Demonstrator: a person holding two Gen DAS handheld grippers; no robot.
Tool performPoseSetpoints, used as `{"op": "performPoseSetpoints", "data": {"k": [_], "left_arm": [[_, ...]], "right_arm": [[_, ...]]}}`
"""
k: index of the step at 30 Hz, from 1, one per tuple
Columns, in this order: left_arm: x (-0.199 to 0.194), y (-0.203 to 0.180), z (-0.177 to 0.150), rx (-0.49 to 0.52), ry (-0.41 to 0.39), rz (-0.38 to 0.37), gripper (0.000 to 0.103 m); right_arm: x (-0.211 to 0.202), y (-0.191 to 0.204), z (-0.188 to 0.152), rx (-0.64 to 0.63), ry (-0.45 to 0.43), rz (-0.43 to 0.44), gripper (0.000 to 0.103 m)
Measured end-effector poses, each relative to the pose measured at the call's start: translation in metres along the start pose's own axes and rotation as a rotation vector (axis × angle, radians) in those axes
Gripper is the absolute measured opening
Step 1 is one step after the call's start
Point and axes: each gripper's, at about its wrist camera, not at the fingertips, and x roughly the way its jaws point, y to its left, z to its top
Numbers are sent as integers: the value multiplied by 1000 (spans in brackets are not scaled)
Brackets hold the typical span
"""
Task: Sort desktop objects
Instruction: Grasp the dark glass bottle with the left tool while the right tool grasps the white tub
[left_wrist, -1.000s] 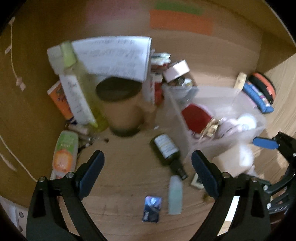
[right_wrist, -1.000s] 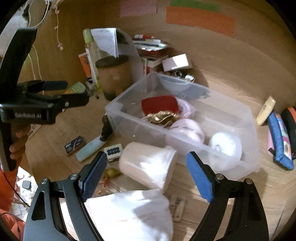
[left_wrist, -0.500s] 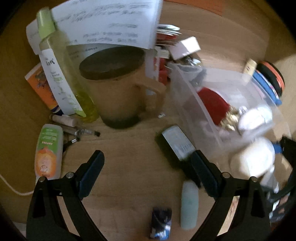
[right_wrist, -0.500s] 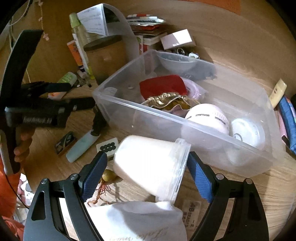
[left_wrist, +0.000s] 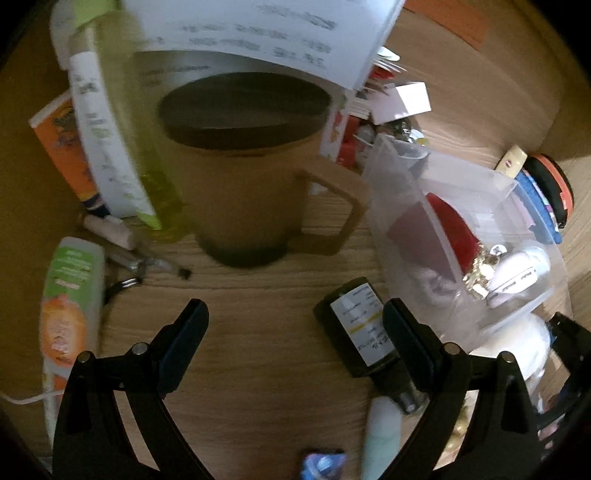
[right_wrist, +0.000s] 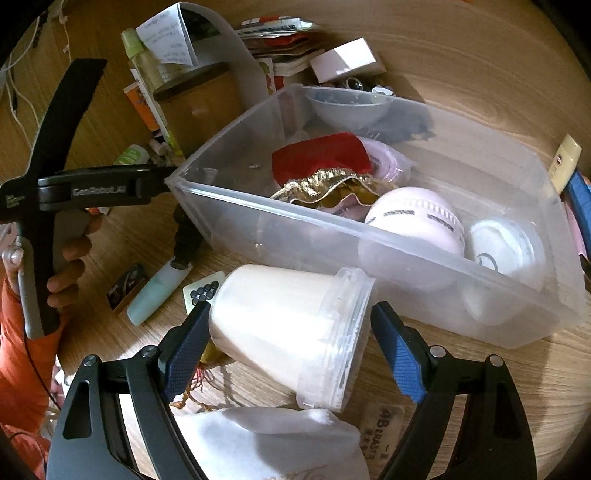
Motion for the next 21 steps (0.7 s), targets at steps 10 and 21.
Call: {"op": "performPoseSetpoints", "data": {"k": [10, 21], "left_arm": [[-30, 11, -22, 47, -41, -7, 96], [11, -5, 3, -39, 72, -150, 95]], "right_arm": [[-6, 3, 0, -26, -12, 5, 77], [-8, 5, 1, -32, -17, 1, 75]]}}
